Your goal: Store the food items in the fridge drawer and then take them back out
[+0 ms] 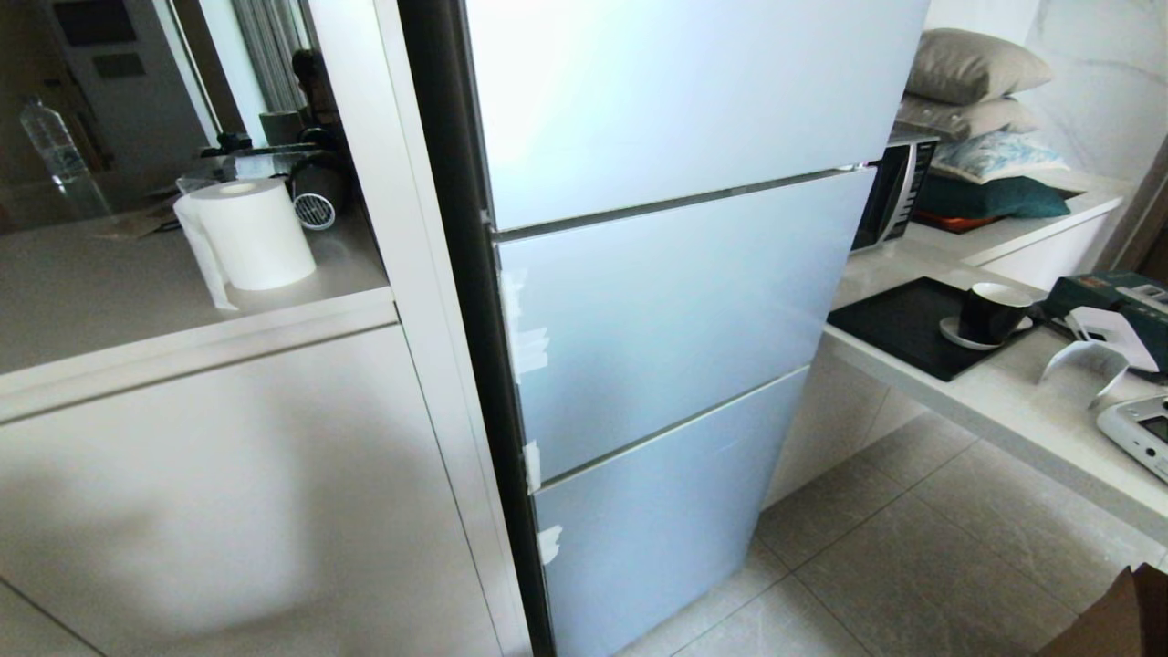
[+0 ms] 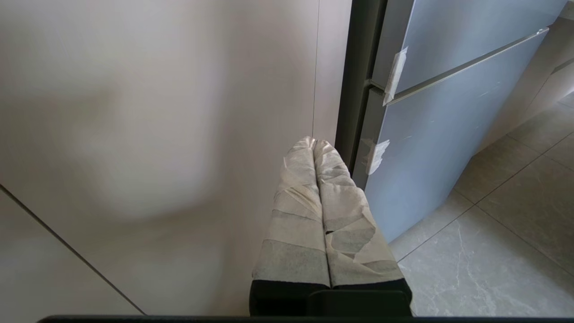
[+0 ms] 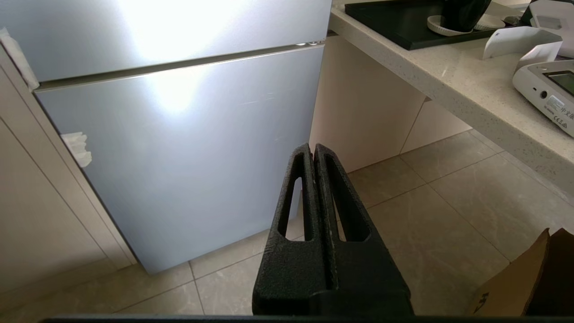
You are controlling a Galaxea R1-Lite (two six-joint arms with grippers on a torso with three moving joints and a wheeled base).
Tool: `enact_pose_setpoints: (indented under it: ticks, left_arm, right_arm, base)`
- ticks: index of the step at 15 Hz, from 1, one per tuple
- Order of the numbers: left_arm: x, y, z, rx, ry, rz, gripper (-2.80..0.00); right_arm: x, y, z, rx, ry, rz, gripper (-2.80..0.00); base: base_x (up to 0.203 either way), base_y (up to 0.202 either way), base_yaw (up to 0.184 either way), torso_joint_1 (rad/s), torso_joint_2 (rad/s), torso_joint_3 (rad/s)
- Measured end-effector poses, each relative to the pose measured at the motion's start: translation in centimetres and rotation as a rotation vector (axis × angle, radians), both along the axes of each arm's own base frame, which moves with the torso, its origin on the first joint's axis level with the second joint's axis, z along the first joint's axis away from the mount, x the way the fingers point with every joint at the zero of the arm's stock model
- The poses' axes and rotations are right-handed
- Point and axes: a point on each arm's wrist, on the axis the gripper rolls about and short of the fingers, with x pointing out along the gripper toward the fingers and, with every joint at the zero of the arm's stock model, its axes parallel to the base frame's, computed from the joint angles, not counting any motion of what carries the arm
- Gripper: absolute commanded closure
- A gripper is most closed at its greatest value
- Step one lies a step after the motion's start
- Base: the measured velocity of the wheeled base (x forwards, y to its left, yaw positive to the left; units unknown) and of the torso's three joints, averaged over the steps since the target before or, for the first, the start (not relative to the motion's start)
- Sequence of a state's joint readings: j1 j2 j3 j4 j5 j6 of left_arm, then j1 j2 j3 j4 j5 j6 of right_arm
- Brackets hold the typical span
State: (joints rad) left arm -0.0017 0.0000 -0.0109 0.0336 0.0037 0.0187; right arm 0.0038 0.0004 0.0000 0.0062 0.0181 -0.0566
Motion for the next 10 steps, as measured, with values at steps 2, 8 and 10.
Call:
enact_pose_setpoints:
  ticks: [2,8,10]
  left_arm:
    - [0.00,0.00,0.00,0.000,0.000,0.000,0.00]
    - [0.00,0.00,0.00,0.000,0.000,0.000,0.00]
    - [0.00,0.00,0.00,0.000,0.000,0.000,0.00]
  right_arm:
    - [0.00,0.00,0.00,-0.001,0.000,0.000,0.00]
    - [0.00,-0.01,0.02,0.026,-0.001,-0.004,0.00]
    - [0.00,-0.01,0.01,0.026,0.000,-0.003,0.00]
  base:
    - [0.000,0.000,0.000,0.000,0.00,0.000]
    - [0.000,0.000,0.000,0.000,0.00,0.000]
    - [0.000,0.000,0.000,0.000,0.00,0.000]
